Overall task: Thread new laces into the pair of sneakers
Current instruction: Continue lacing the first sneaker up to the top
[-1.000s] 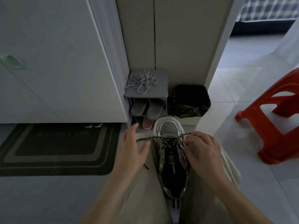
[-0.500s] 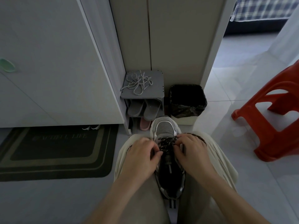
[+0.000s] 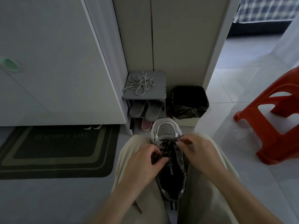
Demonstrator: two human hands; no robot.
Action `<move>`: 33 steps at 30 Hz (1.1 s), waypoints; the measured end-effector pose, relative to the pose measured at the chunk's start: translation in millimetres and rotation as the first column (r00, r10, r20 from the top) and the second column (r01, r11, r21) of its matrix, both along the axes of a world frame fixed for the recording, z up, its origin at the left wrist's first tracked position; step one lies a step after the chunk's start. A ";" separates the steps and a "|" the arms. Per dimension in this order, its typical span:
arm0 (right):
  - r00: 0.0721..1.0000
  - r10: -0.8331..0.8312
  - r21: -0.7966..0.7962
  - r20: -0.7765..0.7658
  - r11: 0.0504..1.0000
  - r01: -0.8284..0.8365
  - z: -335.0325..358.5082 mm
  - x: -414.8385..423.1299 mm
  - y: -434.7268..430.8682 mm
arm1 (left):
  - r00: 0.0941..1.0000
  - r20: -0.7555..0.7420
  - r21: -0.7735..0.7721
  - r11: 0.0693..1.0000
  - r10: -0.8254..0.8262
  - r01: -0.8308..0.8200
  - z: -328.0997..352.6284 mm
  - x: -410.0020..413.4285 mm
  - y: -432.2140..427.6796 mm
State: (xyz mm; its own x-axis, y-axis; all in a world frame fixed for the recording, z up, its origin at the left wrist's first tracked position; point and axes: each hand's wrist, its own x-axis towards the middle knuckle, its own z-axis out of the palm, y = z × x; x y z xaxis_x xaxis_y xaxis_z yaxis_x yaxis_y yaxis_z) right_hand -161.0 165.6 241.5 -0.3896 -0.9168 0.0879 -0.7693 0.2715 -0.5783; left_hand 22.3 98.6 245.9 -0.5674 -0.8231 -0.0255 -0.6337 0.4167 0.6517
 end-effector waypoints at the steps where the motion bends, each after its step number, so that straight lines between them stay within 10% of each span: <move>1: 1.000 0.020 0.014 -0.001 1.000 -0.020 -1.6 0.1 1.4 | 1.000 -0.004 0.014 1.000 0.007 -0.007 -0.9 -0.1 -0.4; 24: 0.937 -0.203 -0.044 0.285 0.974 0.224 0.5 -2.7 -1.7 | 0.997 -0.073 0.116 0.993 0.028 -0.019 -4.9 2.5 -1.9; 33: 0.988 -0.059 0.011 0.141 0.998 0.058 -1.4 6.6 2.5 | 0.998 -0.052 0.108 0.994 0.038 -0.032 -7.3 3.8 -3.1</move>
